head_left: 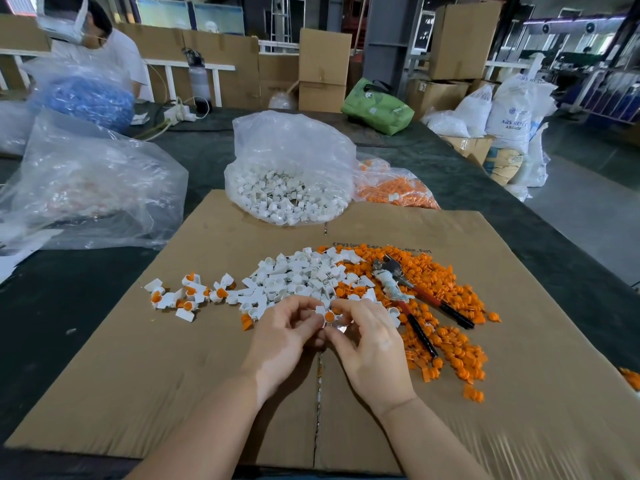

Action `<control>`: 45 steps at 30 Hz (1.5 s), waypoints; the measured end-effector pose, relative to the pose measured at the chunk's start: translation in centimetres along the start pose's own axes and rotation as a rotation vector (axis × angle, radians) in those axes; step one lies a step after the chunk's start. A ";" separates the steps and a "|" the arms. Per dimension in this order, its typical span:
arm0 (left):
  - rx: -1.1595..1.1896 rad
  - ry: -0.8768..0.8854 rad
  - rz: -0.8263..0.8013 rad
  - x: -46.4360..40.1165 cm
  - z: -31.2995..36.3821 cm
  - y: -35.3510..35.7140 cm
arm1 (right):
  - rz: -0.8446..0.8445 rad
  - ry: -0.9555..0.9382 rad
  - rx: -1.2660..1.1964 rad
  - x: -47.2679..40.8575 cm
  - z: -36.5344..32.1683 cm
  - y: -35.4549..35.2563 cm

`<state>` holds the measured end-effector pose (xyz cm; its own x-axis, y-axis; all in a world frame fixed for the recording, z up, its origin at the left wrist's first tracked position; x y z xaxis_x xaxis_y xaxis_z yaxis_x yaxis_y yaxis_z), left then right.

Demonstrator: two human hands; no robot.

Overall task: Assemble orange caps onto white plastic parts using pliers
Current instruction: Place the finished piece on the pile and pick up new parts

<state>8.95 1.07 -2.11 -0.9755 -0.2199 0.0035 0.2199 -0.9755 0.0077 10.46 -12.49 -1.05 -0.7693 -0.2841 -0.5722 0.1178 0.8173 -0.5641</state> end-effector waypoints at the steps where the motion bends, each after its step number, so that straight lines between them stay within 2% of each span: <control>1: -0.002 0.004 -0.006 0.0 0.0 0.0 | -0.007 -0.009 0.000 0.0 0.0 0.0; 10: 0.007 0.009 -0.038 -0.2 -0.5 0.0 | -0.029 -0.003 -0.008 -0.3 -0.3 -0.2; 26: -0.043 0.039 -0.002 -0.5 -0.5 0.1 | -0.036 -0.015 0.019 -0.3 -0.1 -0.1; 30: 0.009 -0.015 0.019 -0.8 -0.5 -0.1 | 0.006 0.004 0.093 -0.4 0.3 -1.0; 32: 0.064 -0.056 0.035 -1.0 -0.6 -0.1 | 0.064 0.073 0.190 -1.0 1.1 -2.2; 34: 0.053 -0.074 0.038 -1.3 -0.6 0.0 | 0.049 0.259 0.343 -1.9 2.2 -3.5; 36: 0.030 -0.073 0.034 -1.4 -0.6 0.0 | -0.040 0.501 0.504 -2.9 3.7 -4.6; 38: 0.016 -0.068 0.029 -1.5 -0.4 0.1 | -0.189 0.665 0.584 -3.7 4.8 -5.3; 41: 0.001 -0.069 0.034 -1.6 -0.3 0.2 | -0.375 0.755 0.602 -4.6 5.6 -5.6; 45: -0.005 -0.078 0.041 -1.7 -0.1 0.3 | -0.402 0.749 0.638 -5.4 5.5 -5.5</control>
<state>10.70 1.19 -2.24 -0.9627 -0.2582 0.0814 0.2591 -0.9658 0.0013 17.41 -18.23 1.90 -0.9898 0.0838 0.1156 -0.0907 0.2563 -0.9623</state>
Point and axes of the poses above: each hand's wrist, its own x-axis away from the middle knuckle, its own y-axis out of the palm, z = x × y, the point moved 2 cm from there along -x, towards the middle knuckle, and after that the axes turned 4 degrees about -x, right-handed, at the moved point
